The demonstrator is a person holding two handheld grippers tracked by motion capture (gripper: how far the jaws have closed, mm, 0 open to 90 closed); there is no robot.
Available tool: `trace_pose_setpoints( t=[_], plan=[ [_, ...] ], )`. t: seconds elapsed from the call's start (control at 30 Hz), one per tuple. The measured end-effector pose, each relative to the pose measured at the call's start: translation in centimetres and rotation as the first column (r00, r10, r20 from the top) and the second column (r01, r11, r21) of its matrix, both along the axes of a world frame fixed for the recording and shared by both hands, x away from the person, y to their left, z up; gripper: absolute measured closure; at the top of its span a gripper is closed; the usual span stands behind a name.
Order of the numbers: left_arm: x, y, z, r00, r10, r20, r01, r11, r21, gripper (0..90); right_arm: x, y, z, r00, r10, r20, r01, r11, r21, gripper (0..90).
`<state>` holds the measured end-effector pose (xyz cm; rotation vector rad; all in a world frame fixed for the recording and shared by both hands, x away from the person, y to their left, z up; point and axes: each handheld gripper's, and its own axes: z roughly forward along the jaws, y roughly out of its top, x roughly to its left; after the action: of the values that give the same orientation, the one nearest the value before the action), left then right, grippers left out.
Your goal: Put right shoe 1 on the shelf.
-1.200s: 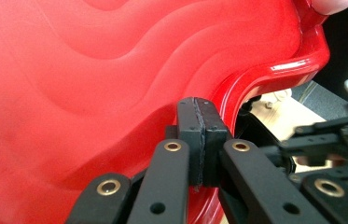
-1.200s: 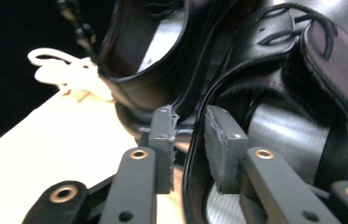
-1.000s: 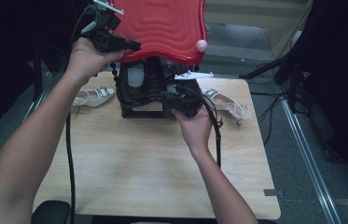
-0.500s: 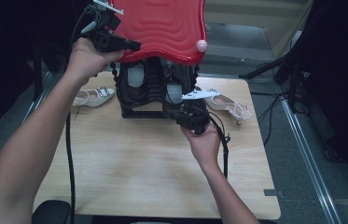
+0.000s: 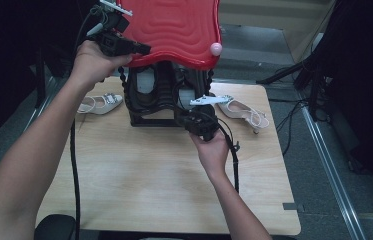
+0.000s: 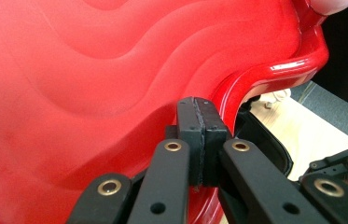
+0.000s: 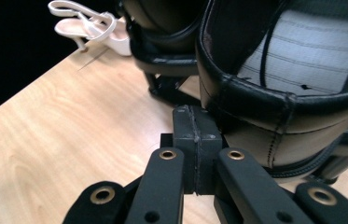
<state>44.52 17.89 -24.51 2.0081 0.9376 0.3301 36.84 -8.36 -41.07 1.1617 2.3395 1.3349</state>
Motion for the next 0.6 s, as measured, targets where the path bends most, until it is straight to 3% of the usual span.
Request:
trace_pose_setpoints(
  t=[0.27,0.33,0.6],
  plan=[
    [0.0,0.0,0.0,1.0,-0.003,0.003,0.003,1.0,0.002,90.0,1.3,-0.3,0.3,0.9997,0.018,0.018,-0.018,1.0,0.004,90.0],
    [0.0,0.0,0.0,1.0,-0.004,0.004,0.004,1.0,0.003,90.0,1.6,-0.2,0.3,0.9994,0.011,0.034,-0.011,1.0,0.003,90.0],
    [0.0,0.0,0.0,1.0,-0.003,0.001,0.003,1.0,0.001,90.0,3.6,0.1,1.1,0.9993,-0.023,0.03,0.023,1.0,-0.005,90.0]
  ],
)
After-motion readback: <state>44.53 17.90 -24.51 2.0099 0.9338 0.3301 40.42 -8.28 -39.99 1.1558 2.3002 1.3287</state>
